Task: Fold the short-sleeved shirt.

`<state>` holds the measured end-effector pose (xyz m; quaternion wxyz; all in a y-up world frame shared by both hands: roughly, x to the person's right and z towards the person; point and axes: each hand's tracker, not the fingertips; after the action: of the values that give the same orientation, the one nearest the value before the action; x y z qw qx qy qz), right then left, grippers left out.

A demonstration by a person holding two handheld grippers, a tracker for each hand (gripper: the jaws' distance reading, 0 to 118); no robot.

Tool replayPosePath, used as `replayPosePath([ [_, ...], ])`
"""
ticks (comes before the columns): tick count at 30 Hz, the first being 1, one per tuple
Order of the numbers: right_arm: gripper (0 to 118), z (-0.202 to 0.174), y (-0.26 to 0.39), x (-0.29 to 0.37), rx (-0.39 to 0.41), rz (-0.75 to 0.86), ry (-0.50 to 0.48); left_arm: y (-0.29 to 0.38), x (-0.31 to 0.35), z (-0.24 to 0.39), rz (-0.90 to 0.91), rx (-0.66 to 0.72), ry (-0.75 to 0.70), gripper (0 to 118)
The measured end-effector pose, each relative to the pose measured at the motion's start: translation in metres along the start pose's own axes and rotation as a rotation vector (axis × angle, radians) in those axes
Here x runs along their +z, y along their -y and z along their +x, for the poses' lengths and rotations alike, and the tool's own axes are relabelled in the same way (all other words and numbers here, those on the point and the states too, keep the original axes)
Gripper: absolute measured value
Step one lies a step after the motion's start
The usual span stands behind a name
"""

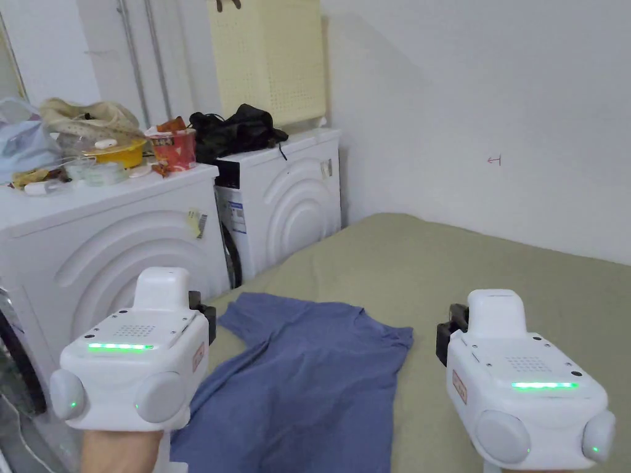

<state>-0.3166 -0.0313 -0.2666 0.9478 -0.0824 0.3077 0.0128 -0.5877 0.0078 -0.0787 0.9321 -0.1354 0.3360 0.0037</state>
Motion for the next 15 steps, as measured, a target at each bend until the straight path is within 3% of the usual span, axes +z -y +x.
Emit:
replayPosePath([
  [8,0,-0.001,0.014,-0.017,0.018,-0.049,0.001,0.004,-0.041,0.014,-0.069,0.011,0.054,0],
  [15,0,0.017,0.058,-0.04,0.018,-0.145,0.035,0.032,-0.173,0.081,-0.346,0.001,0.249,0],
])
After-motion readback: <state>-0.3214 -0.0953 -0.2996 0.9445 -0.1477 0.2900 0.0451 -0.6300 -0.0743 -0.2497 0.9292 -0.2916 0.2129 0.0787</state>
